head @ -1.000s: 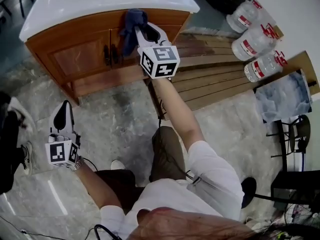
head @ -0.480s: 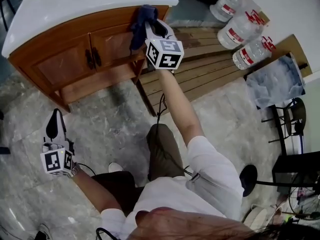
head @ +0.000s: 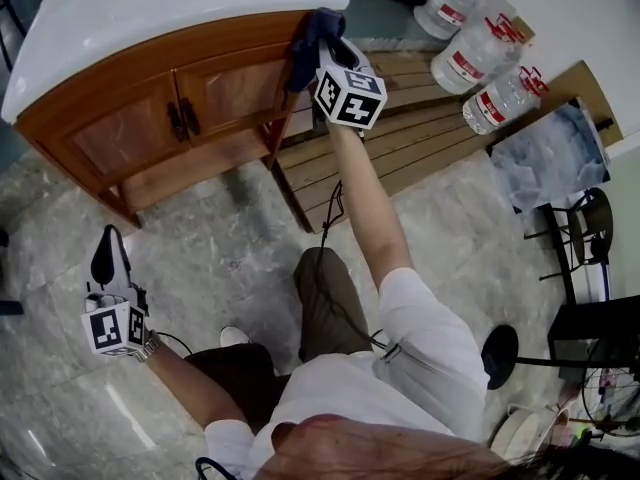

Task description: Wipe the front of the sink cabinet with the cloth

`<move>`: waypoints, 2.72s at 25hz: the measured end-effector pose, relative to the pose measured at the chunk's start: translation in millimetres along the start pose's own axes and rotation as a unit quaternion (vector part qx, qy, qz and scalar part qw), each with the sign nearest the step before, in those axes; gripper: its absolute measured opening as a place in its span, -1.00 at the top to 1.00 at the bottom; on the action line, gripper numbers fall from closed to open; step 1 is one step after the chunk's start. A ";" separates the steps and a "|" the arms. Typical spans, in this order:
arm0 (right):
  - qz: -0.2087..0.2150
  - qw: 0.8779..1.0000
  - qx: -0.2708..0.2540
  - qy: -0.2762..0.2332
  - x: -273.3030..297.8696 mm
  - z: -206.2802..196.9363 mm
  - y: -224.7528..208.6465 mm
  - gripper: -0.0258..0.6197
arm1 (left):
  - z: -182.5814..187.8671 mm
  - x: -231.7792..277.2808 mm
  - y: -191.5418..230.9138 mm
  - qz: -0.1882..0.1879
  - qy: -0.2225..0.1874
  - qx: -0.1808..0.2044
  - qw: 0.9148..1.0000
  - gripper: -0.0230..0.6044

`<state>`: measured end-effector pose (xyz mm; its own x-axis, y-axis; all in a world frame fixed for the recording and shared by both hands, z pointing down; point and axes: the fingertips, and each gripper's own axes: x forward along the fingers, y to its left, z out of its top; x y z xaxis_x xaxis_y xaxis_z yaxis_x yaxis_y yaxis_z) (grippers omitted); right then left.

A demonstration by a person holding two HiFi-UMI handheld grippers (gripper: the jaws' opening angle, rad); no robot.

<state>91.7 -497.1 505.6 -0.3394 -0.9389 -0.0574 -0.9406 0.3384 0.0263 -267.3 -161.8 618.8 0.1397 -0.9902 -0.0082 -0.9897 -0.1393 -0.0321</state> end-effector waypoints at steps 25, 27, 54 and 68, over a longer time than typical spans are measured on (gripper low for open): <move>0.282 0.957 0.029 -0.063 -94.1 10.2 265.8 0.68 | 1.7 12.8 -3.6 0.015 -0.001 0.005 1.000 0.93; 0.320 0.945 0.032 -0.055 -101.6 1.2 306.6 0.68 | 1.3 10.1 1.0 0.023 -0.003 0.002 1.000 0.93; 0.424 0.905 0.020 0.037 -35.0 -63.1 529.1 0.69 | 19.3 -24.2 34.7 0.086 -0.033 -0.006 0.996 0.93; 0.395 0.916 0.056 0.035 -26.4 -66.8 495.7 0.68 | 17.5 -22.8 34.7 0.077 -0.030 -0.004 0.997 0.93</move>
<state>-365.2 -308.7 586.9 -0.9173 -0.3982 0.0006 -0.3973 0.9150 -0.0702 -304.4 -143.8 600.4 -0.0124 -0.9973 -0.0721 -0.9997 0.0137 -0.0178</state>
